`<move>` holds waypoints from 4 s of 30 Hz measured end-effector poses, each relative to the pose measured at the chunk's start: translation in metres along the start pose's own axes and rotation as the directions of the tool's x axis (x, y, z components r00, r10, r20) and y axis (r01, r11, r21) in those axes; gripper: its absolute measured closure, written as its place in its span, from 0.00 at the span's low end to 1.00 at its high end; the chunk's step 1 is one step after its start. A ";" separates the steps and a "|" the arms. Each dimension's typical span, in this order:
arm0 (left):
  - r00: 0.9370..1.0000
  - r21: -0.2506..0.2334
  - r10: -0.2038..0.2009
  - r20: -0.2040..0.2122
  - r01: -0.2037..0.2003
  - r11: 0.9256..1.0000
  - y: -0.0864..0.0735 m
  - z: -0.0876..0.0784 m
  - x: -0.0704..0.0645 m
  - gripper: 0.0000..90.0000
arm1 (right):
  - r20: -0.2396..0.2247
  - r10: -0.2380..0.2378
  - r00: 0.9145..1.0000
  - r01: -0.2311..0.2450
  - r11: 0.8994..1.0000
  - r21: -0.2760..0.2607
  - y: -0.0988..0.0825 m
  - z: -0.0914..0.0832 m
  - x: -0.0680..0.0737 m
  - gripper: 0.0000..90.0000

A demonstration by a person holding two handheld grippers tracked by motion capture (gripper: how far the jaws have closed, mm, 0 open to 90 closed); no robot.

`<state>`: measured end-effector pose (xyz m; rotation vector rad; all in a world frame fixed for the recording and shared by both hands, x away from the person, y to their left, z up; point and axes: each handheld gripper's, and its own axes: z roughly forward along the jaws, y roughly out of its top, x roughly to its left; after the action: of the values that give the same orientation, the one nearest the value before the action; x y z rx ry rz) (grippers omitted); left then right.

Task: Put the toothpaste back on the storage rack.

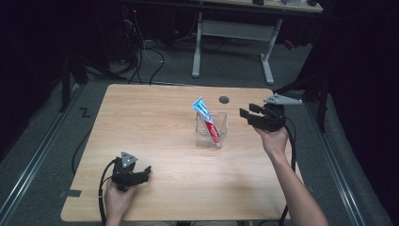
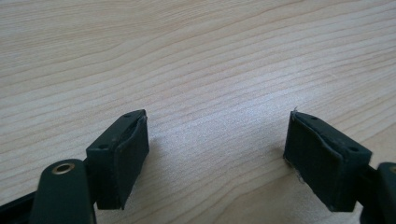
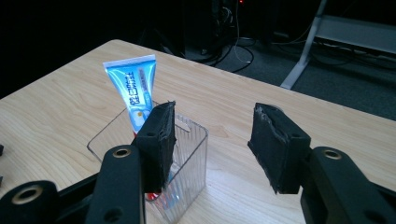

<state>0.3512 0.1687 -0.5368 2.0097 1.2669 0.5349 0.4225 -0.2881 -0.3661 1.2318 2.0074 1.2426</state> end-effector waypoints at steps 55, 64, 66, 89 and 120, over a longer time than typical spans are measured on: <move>1.000 -0.001 0.001 0.000 -0.001 1.000 0.000 0.000 0.000 0.24 | 0.050 0.138 0.989 -0.139 0.990 0.015 -0.065 -0.018 -0.025 0.56; 1.000 0.000 0.001 0.001 -0.001 1.000 0.000 0.000 0.000 0.24 | 0.055 0.148 0.987 -0.150 0.988 0.038 -0.078 -0.017 -0.024 0.56; 1.000 0.000 0.001 0.001 -0.001 1.000 0.000 0.000 0.000 0.24 | 0.057 0.150 0.987 -0.152 0.987 0.046 -0.081 -0.016 -0.024 0.56; 1.000 0.000 0.001 0.001 -0.001 1.000 0.000 0.000 0.000 0.24 | 0.115 0.103 0.988 -0.115 0.988 0.099 -0.114 -0.007 -0.013 0.57; 1.000 0.000 0.000 0.001 0.000 1.000 0.000 0.000 0.000 0.24 | 0.139 0.059 0.989 -0.086 0.975 0.203 -0.145 0.021 -0.005 0.57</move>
<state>0.3513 0.1687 -0.5368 2.0103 1.2660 0.5339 0.3762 -0.3094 -0.5037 1.4579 2.0510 0.9732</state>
